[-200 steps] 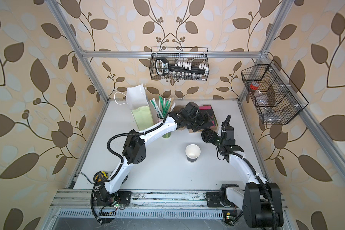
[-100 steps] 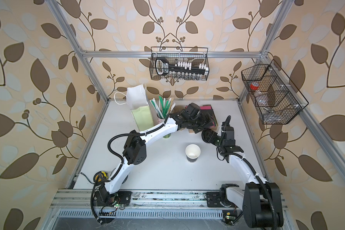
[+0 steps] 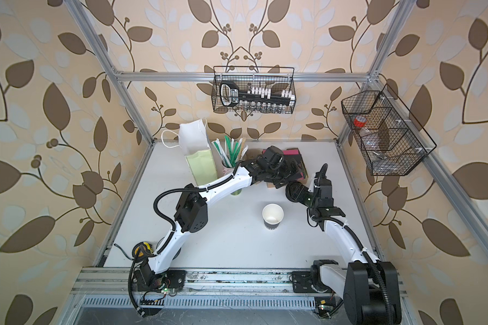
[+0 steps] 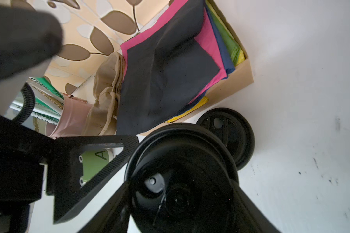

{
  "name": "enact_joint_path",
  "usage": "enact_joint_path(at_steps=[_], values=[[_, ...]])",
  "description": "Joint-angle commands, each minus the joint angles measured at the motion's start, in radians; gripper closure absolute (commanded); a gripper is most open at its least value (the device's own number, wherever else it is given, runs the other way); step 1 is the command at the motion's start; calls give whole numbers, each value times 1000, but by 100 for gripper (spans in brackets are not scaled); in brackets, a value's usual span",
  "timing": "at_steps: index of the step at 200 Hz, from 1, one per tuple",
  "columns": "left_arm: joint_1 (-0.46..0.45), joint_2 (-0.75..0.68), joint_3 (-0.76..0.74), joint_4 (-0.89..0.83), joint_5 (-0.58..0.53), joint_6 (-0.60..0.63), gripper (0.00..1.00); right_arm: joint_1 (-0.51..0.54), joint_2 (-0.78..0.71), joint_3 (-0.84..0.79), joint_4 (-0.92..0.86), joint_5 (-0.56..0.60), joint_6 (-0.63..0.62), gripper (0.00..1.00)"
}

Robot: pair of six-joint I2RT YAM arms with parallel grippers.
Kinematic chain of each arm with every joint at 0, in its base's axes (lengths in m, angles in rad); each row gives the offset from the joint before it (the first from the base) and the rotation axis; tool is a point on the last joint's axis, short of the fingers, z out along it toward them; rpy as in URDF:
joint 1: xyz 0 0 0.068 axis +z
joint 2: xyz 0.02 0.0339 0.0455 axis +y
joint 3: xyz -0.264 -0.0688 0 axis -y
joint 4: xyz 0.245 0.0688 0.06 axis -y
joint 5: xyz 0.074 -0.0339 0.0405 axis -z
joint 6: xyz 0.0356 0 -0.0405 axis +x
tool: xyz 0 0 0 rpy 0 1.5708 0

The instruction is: Pack the takeout coffee

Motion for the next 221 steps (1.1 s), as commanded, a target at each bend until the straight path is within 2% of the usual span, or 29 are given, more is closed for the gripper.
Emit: enact_joint_path(at_steps=[1,46,68,96,121,138,154,173,194,221], values=[[-7,12,3,18,10,-2,1,-1,-17,-15,17,14,-6,41],[-5,25,13,25,7,-5,1,-1,-18,-14,15,16,-7,41],[9,37,76,-2,17,5,1,0,-31,-12,1,24,-12,41],[38,-8,196,-90,-6,100,1,0,-59,-10,-29,19,-13,41],[67,-136,215,-196,-67,258,1,28,-93,5,-88,29,-26,42],[76,-269,147,-263,-156,388,1,72,-130,26,-151,62,-46,42],[75,-417,18,-286,-244,487,1,124,-167,59,-234,102,-72,41],[77,-582,-141,-320,-365,542,1,181,-201,115,-340,146,-90,41],[76,-754,-320,-345,-449,598,1,258,-223,187,-464,158,-110,41],[76,-942,-502,-407,-553,674,1,387,-180,288,-622,221,-134,41]])
